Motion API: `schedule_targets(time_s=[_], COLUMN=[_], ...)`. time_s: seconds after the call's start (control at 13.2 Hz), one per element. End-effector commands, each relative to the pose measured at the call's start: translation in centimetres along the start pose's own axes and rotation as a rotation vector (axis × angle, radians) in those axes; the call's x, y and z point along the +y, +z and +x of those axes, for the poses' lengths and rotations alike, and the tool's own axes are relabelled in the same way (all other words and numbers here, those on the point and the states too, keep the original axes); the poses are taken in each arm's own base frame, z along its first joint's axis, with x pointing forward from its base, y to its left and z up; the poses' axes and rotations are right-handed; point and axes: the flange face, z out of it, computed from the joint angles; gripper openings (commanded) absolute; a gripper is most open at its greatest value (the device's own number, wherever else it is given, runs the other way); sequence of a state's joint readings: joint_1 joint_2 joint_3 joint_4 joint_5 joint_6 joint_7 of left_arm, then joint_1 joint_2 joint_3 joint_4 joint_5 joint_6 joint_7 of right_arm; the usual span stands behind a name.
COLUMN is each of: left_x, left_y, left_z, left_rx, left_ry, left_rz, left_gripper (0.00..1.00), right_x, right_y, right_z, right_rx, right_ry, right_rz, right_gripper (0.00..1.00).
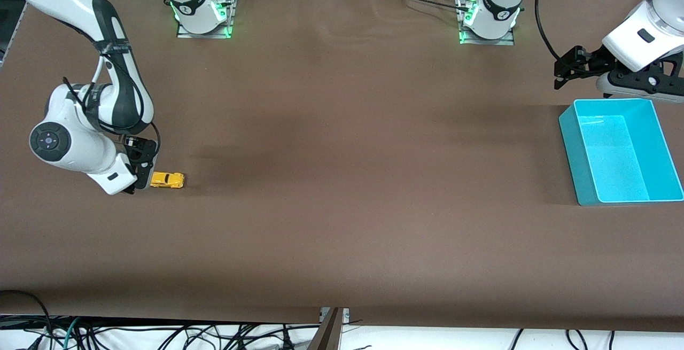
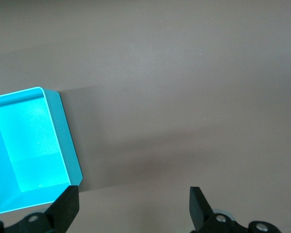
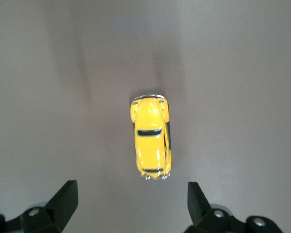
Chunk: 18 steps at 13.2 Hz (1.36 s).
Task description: Wind and store yellow beetle car
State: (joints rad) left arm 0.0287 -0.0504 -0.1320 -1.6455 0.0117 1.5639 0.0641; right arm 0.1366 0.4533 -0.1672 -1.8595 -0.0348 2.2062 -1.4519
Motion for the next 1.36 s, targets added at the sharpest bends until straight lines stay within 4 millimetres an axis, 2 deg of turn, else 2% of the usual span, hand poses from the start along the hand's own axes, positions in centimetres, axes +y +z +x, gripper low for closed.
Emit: schedule_targets(time_s=[0.0, 0.15, 0.3, 0.68, 0.76, 0.83, 0.98, 1.06, 1.14, 1.29], left_x=[-0.2, -0.2, -0.2, -0.2, -0.2, -0.2, -0.2, -0.2, -0.2, -0.1], left_y=[-0.3, -0.3, -0.3, -0.3, -0.3, -0.3, -0.3, -0.3, -0.3, -0.3], left_z=[0.0, 0.0, 0.0, 0.0, 0.0, 0.0, 0.0, 0.0, 0.0, 0.0], left_rx=[-0.003, -0.003, -0.003, -0.003, -0.003, -0.003, -0.003, -0.002, -0.002, -0.002], left_ry=[0.006, 0.006, 0.006, 0.006, 0.006, 0.006, 0.006, 0.006, 0.006, 0.006], left_rz=[-0.012, -0.012, -0.012, -0.012, -0.012, -0.012, -0.012, -0.012, -0.012, -0.012], left_gripper=[1.0, 1.0, 1.0, 1.0, 1.0, 1.0, 1.0, 1.0, 1.0, 1.0], right_x=[-0.2, 0.2, 0.4, 0.5, 0.5, 0.6, 0.6, 0.6, 0.5, 0.5], right_y=[2.1, 4.4, 5.7, 6.7, 6.7, 6.6, 6.5, 6.5, 6.6, 6.6], right_z=[-0.5, -1.2, -1.1, -1.2, -1.2, -1.2, -1.0, -1.0, -1.0, -1.0], right_rx=[0.04, 0.079, 0.106, 0.11, 0.11, 0.11, 0.11, 0.11, 0.109, 0.109], right_ry=[-0.061, -0.075, -0.107, -0.108, -0.108, -0.11, -0.129, -0.129, -0.132, -0.138], right_rz=[-0.038, -0.04, -0.055, -0.057, -0.057, -0.061, -0.063, -0.063, -0.062, -0.062], right_gripper=[1.0, 1.0, 1.0, 0.99, 0.92, 0.81, 0.37, 0.23, 0.16, 0.14])
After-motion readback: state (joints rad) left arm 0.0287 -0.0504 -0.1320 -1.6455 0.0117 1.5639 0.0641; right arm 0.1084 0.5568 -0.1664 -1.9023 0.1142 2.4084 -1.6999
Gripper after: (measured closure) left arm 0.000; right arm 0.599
